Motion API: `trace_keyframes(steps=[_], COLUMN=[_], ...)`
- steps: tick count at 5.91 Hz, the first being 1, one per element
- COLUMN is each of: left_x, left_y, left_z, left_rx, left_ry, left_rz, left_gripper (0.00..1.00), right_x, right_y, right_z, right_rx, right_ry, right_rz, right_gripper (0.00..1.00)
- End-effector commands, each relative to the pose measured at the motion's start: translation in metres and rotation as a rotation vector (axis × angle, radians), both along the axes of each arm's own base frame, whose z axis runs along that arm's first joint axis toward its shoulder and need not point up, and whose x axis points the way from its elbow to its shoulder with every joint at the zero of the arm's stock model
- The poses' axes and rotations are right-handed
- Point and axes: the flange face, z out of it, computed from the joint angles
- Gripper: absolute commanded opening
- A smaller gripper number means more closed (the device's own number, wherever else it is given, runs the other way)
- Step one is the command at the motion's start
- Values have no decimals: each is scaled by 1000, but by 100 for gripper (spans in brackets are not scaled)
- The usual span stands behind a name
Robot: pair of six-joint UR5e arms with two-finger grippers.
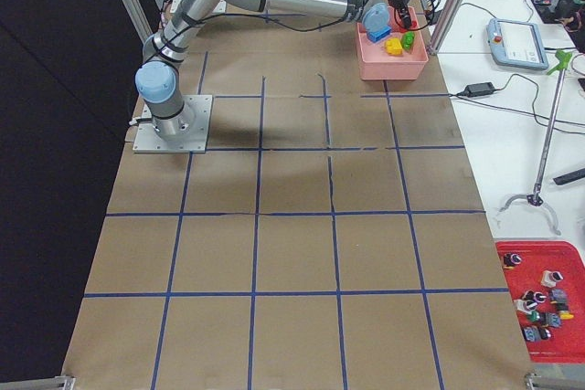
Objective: Put all blocks into box
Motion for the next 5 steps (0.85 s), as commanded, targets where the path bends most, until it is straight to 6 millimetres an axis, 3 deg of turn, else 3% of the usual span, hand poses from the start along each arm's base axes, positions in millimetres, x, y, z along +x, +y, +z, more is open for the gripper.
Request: trace_keyframes(steps=[1,2,3,4,5], left_x=[1,1,1,0,0], left_y=[0,1,1,2,2], left_z=[0,0,0,-1,-1], left_rx=[0,-2,-2,1,1], left_ry=[-10,-10,-7,-5,-2], left_rz=[-3,-3,-3,-5,-5], left_gripper=[100,100,100,100,100], right_x=[-2,-17,-34,-52,-63], right_y=[3,4,10,26,54], right_z=[2,16,42,60,86], right_rx=[2,-24,-38,83,221], right_ry=[15,72,140,162,175], right_rz=[-8,-14,-9,-11,-14], right_gripper=[100,100,100,100,100])
